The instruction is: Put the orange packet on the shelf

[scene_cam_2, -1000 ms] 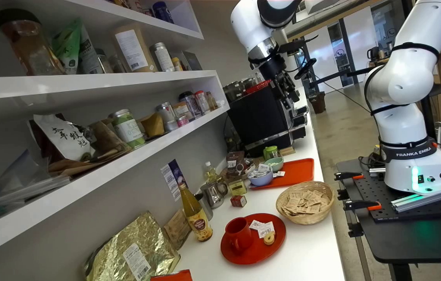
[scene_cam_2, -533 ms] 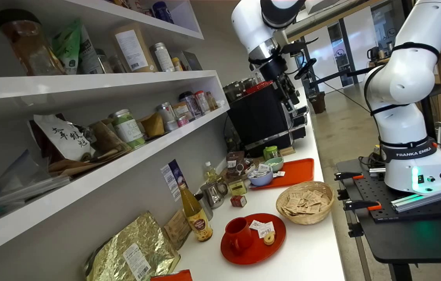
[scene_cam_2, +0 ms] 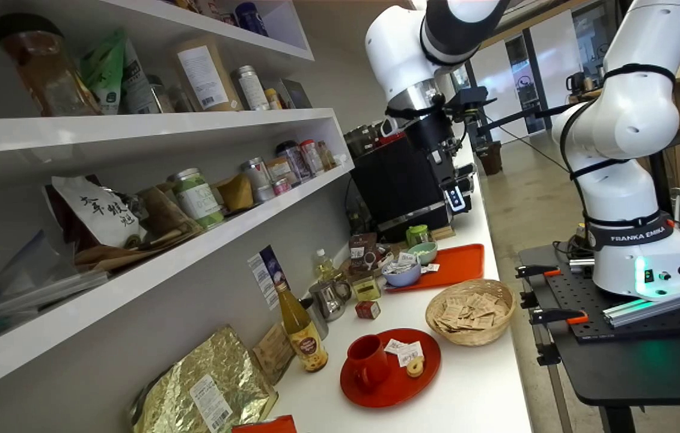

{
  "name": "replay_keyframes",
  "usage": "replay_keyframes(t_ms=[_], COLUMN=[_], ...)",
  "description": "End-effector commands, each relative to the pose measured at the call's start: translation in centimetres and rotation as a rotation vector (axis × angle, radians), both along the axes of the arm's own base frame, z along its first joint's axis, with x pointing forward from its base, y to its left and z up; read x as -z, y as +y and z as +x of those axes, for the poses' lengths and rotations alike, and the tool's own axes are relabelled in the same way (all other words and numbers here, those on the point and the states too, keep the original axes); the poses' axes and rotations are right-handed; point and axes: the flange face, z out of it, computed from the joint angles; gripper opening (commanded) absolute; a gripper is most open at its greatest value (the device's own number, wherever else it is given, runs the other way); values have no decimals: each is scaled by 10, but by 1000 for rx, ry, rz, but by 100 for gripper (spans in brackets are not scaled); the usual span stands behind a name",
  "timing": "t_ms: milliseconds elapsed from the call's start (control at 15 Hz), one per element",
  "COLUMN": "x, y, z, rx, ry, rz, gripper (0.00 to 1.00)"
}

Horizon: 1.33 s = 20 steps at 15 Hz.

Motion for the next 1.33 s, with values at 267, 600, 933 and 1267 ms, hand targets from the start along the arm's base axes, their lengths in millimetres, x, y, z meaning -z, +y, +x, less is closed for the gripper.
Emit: replay_keyframes(t_ms=[267,600,933,1267], x=[100,170,231,262], y=[121,168,182,214], z=[14,39,111,192], rx=[-237,-326,-388,-420], ry=[-1,1,-107,-226], rz=[117,114,38,40], gripper=[100,100,100,100])
